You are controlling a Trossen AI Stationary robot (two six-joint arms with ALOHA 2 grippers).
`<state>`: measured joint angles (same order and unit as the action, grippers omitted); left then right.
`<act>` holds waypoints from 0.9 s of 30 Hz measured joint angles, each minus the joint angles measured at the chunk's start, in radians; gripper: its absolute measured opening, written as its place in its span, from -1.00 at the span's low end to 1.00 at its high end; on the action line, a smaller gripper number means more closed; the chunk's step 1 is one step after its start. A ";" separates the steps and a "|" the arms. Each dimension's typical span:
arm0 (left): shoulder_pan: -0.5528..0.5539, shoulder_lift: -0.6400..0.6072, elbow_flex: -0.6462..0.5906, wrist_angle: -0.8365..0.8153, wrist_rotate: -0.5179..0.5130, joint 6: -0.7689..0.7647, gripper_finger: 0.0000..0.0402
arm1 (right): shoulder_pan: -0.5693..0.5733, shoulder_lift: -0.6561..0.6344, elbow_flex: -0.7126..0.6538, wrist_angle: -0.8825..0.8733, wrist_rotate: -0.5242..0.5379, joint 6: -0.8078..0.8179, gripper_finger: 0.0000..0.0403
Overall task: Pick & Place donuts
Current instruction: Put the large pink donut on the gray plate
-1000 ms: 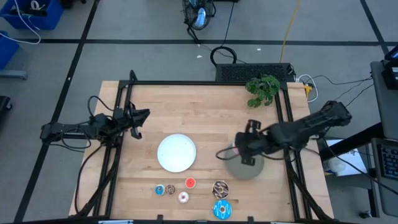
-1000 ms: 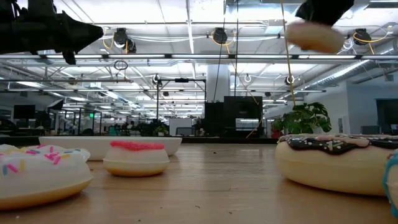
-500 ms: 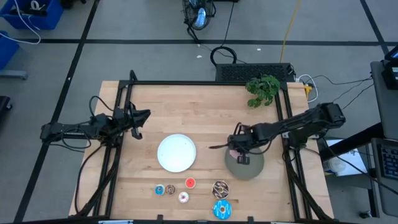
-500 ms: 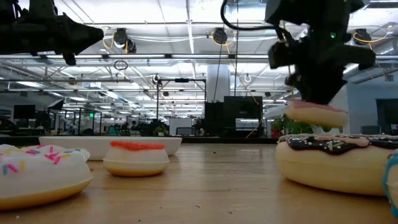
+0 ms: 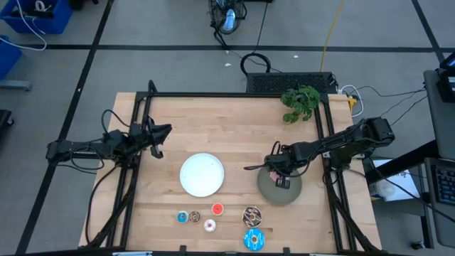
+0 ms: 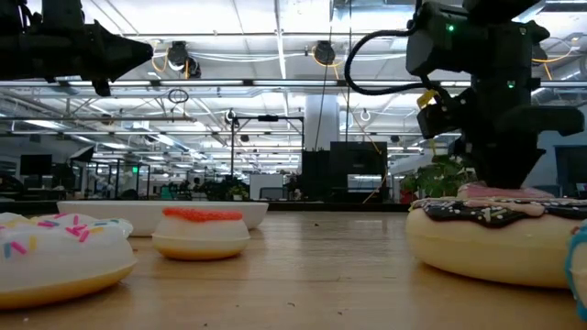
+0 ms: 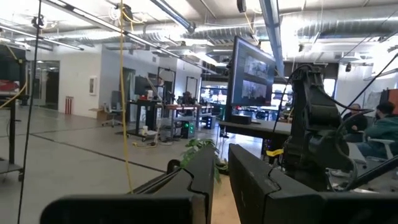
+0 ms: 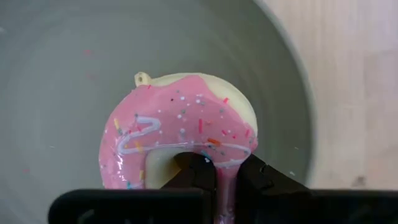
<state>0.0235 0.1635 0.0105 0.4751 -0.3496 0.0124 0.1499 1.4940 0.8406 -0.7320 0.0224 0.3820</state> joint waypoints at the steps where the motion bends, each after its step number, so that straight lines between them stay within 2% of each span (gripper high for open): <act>1: 0.000 0.000 0.000 0.000 0.000 0.000 -0.75 | 0.000 0.000 -0.001 0.002 0.000 0.003 -0.88; 6: 0.000 0.000 0.000 0.000 0.000 0.000 -0.75 | 0.000 0.000 -0.001 -0.005 -0.001 0.022 -0.67; 16: 0.000 0.000 0.000 0.000 0.000 0.005 -0.75 | 0.000 0.000 -0.001 -0.082 -0.022 0.026 -0.07; 22: 0.000 0.000 0.000 0.000 -0.001 0.008 -0.75 | -0.001 -0.003 0.006 -0.106 -0.019 -0.005 0.10; 27: 0.000 0.000 0.000 0.000 -0.002 0.010 -0.75 | 0.009 -0.004 0.068 -0.167 0.075 -0.076 0.18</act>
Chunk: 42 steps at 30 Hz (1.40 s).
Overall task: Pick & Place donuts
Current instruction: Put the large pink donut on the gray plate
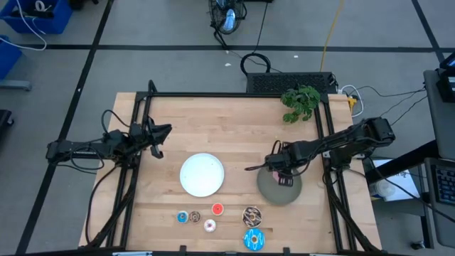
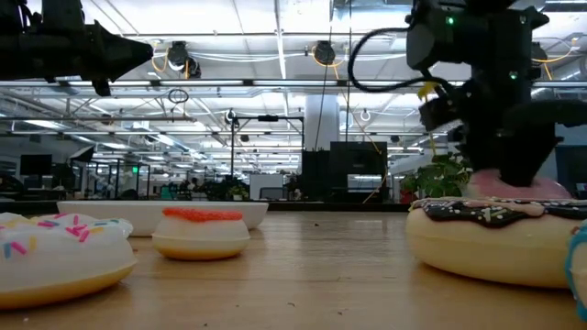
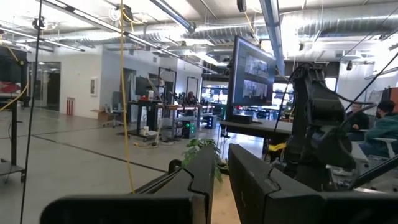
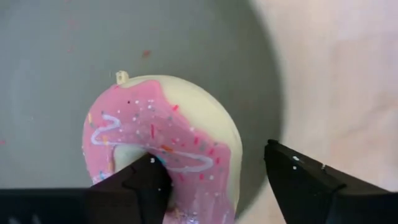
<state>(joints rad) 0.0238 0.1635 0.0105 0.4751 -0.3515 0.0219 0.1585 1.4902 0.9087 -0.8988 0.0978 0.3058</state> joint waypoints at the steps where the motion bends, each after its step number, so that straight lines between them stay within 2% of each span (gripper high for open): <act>1: 0.000 0.000 0.000 0.000 -0.001 0.002 -0.75 | 0.000 0.000 0.015 -0.018 0.021 -0.011 0.19; 4: 0.000 0.000 0.000 -0.001 -0.001 0.009 -0.75 | 0.000 -0.001 0.040 -0.029 0.021 -0.021 0.22; 8: 0.000 0.000 0.000 -0.003 -0.001 0.009 -0.75 | 0.000 -0.001 0.041 0.002 -0.107 -0.042 0.26; 13: 0.000 0.000 0.000 -0.009 -0.001 0.009 -0.75 | 0.008 -0.013 0.042 -0.007 -0.150 -0.069 0.36; 16: 0.000 0.000 0.000 -0.009 -0.001 0.008 -0.75 | 0.015 -0.010 0.042 -0.040 -0.145 -0.087 0.50; 21: 0.000 0.000 0.000 -0.009 -0.016 0.006 -0.75 | 0.030 0.004 0.025 -0.052 -0.052 -0.099 0.68; 26: 0.000 0.000 0.000 -0.014 -0.016 0.006 -0.75 | 0.040 -0.011 0.065 -0.022 -0.125 -0.103 0.71; 32: 0.000 0.000 0.000 -0.023 -0.016 0.006 -0.75 | 0.053 -0.044 0.055 0.011 -0.126 -0.139 0.71; 37: 0.000 0.000 0.000 -0.031 -0.016 0.006 -0.75 | 0.064 -0.035 0.055 -0.012 -0.045 -0.133 0.54; 40: 0.000 0.000 0.000 -0.030 -0.016 0.015 -0.75 | 0.086 -0.035 0.055 -0.005 0.007 -0.129 0.31; 42: 0.000 0.000 0.000 -0.030 -0.016 0.030 -0.75 | 0.097 -0.035 0.055 0.000 0.002 -0.134 0.09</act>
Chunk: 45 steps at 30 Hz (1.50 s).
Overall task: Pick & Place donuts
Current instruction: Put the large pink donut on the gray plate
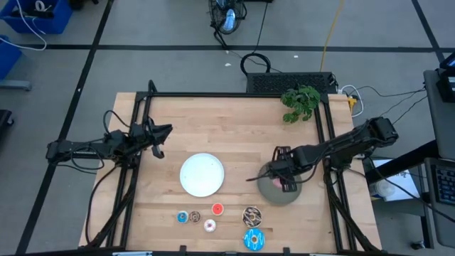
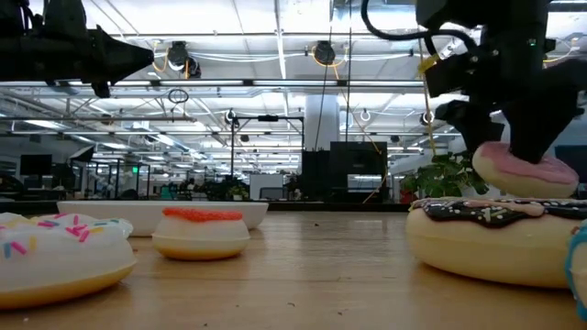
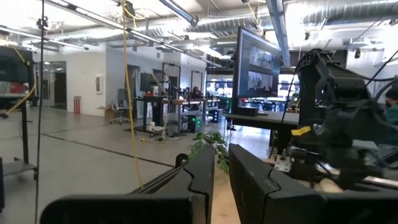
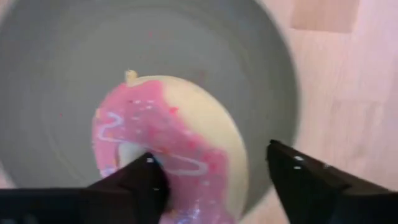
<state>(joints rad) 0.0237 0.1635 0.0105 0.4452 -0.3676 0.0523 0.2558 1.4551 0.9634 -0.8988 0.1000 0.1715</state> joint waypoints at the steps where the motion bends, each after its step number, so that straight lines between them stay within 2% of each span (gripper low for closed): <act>1: 0.000 0.000 0.000 0.000 0.000 0.001 -0.75 | 0.005 0.000 0.000 0.004 0.000 0.002 -0.02; 7: 0.000 0.000 0.000 0.015 0.000 0.002 -0.75 | 0.015 0.000 0.000 0.001 -0.051 0.033 -0.85; 9: 0.000 0.000 0.000 0.012 0.001 -0.011 -0.75 | 0.015 0.000 0.000 0.008 -0.080 0.025 -0.93; 12: 0.000 0.006 0.000 -0.059 0.072 -0.051 -0.75 | 0.014 0.000 0.000 0.032 -0.094 0.083 -0.72; 15: 0.000 0.027 0.000 -0.066 0.155 -0.042 -0.75 | 0.014 0.000 0.000 0.057 -0.093 0.119 -0.30; 18: 0.000 0.079 0.000 -0.028 0.229 -0.041 -0.75 | 0.014 0.000 0.000 0.060 -0.040 0.111 0.14; 21: 0.000 0.160 0.023 -0.011 0.249 -0.050 -0.75 | 0.014 0.000 0.000 0.059 -0.019 0.106 0.51; 24: 0.000 0.294 0.055 0.036 0.240 -0.075 -0.75 | 0.010 0.000 0.000 0.060 -0.013 0.105 0.74; 27: 0.000 0.469 0.111 0.134 0.255 -0.091 -0.75 | 0.006 0.000 0.000 0.061 0.009 0.103 0.80; 31: -0.008 0.756 0.234 0.220 0.282 -0.090 -0.75 | 0.007 0.000 0.000 0.061 0.010 0.093 0.77; 35: -0.029 1.053 0.410 0.272 0.286 -0.018 -0.75 | 0.007 0.000 0.000 0.060 0.009 0.103 0.71; 38: -0.043 1.242 0.554 0.276 0.334 0.045 -0.75 | 0.007 0.000 0.000 0.056 0.009 0.107 0.69; 41: -0.060 1.376 0.661 0.279 0.404 0.095 -0.75 | 0.005 -0.005 -0.001 0.052 0.009 0.125 0.69; 45: -0.067 1.490 0.741 0.332 0.412 0.130 -0.75 | -0.008 -0.037 -0.001 0.051 0.007 0.142 0.69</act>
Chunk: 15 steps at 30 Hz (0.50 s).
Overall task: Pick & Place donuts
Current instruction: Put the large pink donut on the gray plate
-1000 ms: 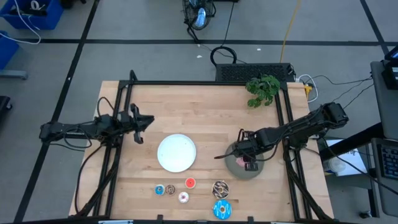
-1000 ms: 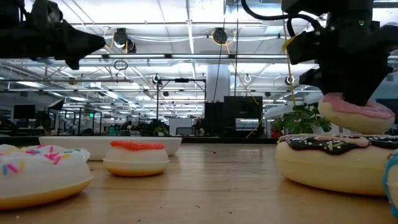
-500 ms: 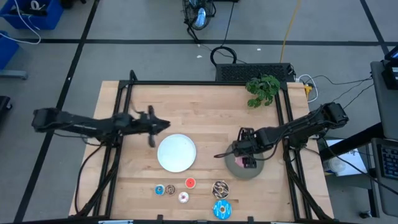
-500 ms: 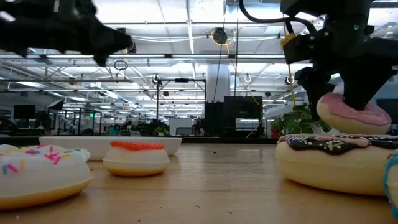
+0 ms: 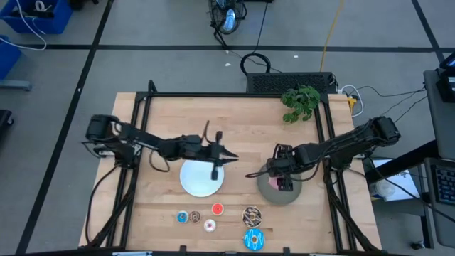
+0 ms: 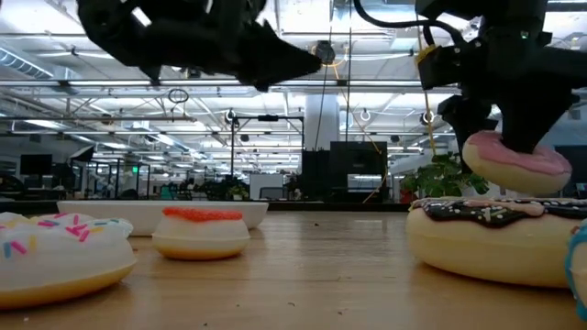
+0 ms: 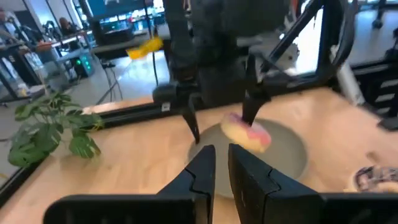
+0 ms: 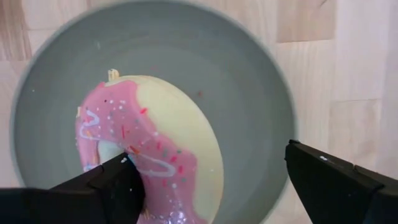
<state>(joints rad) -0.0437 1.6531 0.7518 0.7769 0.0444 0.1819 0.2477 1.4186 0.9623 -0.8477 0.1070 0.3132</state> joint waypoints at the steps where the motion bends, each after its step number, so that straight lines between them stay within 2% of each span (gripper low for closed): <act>1: 0.000 0.028 0.013 0.006 0.000 0.010 -0.75 | -0.008 -0.009 0.000 0.004 0.000 0.006 0.69; 7: -0.017 0.198 0.127 0.062 -0.004 0.008 -0.75 | -0.045 -0.067 0.000 0.013 0.001 0.024 0.69; 15: -0.106 0.362 0.341 0.052 -0.079 0.004 -0.75 | -0.084 -0.071 0.000 0.009 -0.002 0.053 0.68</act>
<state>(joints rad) -0.1494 2.0153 1.0926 0.8294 -0.0344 0.1857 0.1634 1.3472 0.9623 -0.8383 0.1047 0.3660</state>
